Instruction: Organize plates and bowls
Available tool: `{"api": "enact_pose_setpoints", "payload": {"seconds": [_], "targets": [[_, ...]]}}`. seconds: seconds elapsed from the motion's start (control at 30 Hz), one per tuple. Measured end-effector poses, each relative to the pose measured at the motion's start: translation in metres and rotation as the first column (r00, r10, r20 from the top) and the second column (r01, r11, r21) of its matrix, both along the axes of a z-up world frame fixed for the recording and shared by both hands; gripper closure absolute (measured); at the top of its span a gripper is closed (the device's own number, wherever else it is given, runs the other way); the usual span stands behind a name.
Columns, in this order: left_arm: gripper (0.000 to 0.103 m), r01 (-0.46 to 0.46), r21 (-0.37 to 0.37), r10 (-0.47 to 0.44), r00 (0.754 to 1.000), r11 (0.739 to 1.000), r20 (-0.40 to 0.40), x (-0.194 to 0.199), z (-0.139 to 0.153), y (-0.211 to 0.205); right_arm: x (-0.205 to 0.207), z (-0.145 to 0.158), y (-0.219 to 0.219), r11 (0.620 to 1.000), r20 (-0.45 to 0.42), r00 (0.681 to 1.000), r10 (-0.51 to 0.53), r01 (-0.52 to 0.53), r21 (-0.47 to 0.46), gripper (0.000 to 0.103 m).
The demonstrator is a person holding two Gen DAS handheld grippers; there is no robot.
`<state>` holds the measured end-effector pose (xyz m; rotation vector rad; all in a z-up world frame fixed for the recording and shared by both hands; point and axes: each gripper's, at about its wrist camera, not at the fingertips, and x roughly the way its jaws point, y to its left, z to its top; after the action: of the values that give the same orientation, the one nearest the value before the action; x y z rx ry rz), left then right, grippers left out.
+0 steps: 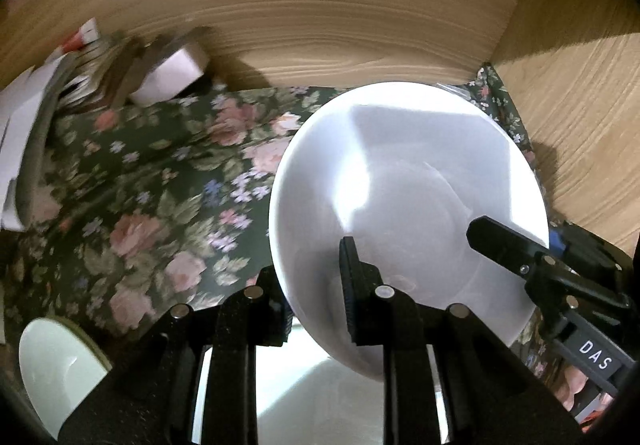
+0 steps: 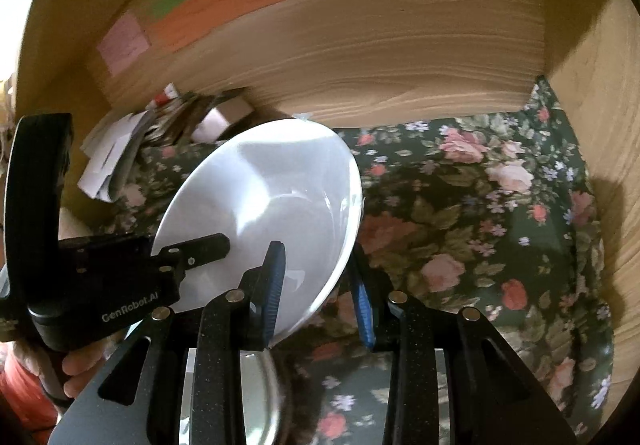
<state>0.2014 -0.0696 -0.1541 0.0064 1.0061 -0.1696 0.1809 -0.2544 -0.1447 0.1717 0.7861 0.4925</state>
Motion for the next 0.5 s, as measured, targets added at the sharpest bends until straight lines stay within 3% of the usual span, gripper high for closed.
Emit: {"api": "enact_pose_setpoints", "payload": {"seconds": [0.5], "targets": [[0.083, -0.093, -0.008, 0.093, 0.995, 0.996, 0.034, -0.049, 0.006, 0.056, -0.031, 0.004, 0.061, 0.994, 0.028, 0.994, 0.107, -0.106, -0.005, 0.074]]}}
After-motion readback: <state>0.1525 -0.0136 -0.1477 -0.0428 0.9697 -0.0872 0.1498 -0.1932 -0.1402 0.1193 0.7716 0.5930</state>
